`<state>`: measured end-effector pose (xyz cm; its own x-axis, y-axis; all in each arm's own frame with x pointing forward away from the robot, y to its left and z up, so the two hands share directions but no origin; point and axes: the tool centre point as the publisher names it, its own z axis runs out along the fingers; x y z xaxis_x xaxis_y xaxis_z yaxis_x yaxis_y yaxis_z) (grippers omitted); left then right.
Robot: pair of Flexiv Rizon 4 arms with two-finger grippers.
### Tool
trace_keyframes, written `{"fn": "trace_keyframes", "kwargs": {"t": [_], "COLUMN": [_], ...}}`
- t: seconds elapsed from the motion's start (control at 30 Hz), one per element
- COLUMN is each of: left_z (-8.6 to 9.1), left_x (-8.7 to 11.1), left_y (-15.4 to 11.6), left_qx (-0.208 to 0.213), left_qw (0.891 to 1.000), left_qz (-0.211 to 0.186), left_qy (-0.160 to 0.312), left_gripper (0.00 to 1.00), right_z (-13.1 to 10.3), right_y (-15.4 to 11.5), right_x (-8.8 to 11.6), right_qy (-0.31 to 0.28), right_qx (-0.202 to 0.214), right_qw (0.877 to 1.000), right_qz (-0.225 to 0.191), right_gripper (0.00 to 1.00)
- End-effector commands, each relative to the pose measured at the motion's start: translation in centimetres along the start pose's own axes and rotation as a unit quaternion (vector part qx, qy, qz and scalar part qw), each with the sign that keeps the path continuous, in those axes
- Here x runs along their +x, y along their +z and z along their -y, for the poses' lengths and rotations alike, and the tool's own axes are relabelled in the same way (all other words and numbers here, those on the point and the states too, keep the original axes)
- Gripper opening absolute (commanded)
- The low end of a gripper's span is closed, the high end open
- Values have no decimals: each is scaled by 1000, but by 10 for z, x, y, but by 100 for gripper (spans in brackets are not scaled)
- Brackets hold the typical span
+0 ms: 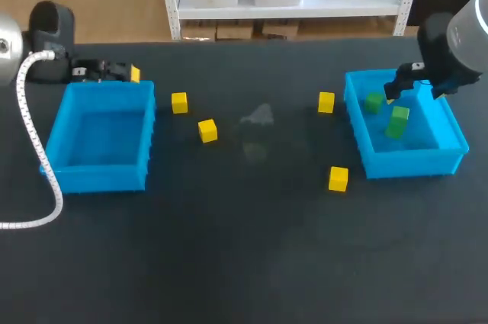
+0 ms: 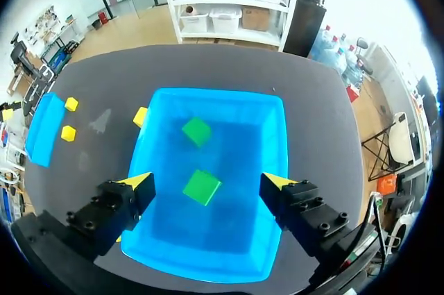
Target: Put the green cubes in the right bin and the yellow cubes in the left bin.
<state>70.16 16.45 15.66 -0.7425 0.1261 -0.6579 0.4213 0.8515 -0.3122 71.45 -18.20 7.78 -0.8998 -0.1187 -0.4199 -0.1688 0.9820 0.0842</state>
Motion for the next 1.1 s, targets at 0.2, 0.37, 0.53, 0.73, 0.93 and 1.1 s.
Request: {"fn": "trace_keyframes", "kwargs": {"t": [0.2, 0.37, 0.53, 0.73, 0.93, 1.1], "left_z": [1, 5, 12, 23, 32, 36], "left_x": [-29, -36, -42, -36, -22, -11], "left_y": [22, 31, 43, 57, 71, 86], "left_qx": [29, 21, 5, -10, -14, -23], "left_qw": [990, 977, 964, 943, 927, 919], "left_qz": [-97, -144, -167, -202, -245, -263], "left_qy": [99, 158, 207, 266, 285, 291], "left_gripper": [100, 100, 100, 100, 100, 100], "right_z": [0, 0, 0, 0, 0, 0], "right_y": [-1, -1, -1, -1, -1, -1], "right_x": [2, 2, 2, 2, 2, 2], "right_qy": [0, 0, 0, 0, 0, 0], "right_qx": [2, 2, 2, 2, 2, 2], "right_qw": [1000, 1000, 1000, 1000, 1000, 1000], "right_qz": [3, 3, 3, 3, 3, 3], "right_gripper": [100, 100, 100, 100, 100, 100]}}
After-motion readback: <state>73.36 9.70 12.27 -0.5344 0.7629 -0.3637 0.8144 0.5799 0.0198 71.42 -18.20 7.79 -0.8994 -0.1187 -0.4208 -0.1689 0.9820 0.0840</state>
